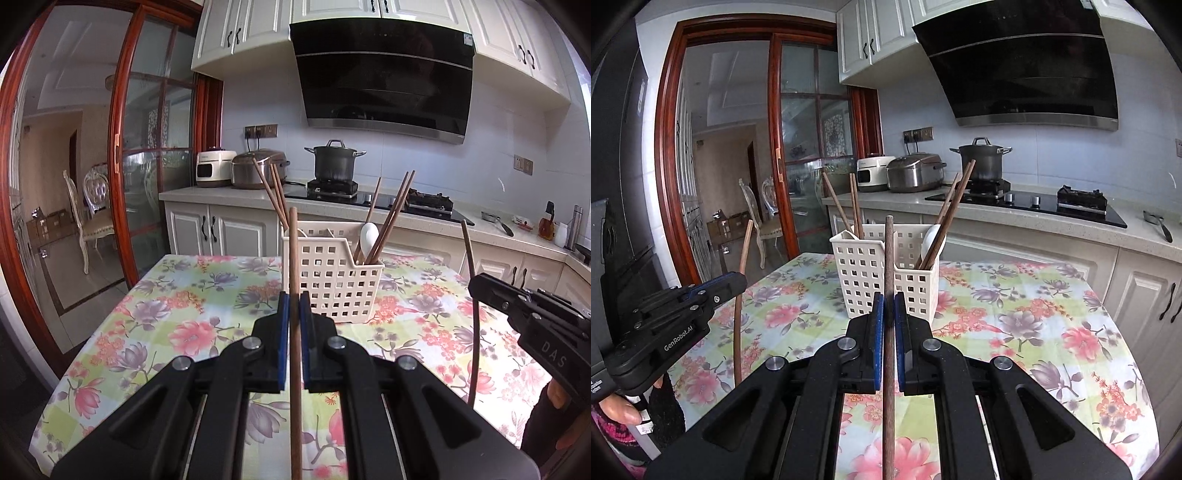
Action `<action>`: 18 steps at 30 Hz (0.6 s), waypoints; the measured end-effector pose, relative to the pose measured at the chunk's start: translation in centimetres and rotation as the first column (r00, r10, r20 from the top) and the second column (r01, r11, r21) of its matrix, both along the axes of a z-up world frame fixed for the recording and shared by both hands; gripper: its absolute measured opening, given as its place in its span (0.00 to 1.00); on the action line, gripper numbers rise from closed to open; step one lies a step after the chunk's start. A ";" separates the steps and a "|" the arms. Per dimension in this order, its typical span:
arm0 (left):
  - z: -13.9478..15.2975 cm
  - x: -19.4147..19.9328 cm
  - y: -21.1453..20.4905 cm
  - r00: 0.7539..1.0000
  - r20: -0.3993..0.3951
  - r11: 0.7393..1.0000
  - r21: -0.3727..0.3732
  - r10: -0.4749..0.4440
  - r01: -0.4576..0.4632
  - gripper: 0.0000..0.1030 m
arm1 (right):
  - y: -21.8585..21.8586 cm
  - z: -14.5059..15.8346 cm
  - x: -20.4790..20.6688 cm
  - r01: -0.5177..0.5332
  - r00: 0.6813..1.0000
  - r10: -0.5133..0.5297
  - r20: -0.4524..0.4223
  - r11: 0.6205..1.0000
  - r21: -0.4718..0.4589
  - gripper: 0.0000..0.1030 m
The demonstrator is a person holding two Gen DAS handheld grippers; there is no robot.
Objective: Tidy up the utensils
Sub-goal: 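Lift both held chopsticks upright and carry them toward the white basket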
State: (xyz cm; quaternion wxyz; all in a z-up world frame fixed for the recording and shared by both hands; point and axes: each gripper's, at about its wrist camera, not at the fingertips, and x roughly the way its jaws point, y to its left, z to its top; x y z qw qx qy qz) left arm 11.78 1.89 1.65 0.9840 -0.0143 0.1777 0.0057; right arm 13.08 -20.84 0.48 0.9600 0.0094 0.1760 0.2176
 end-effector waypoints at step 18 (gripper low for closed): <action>1.1 -1.1 -0.1 0.999 0.034 1.000 -0.010 -0.015 0.016 0.06 | -0.6 1.3 -1.3 -0.010 0.998 0.008 0.055 0.999 0.035 0.06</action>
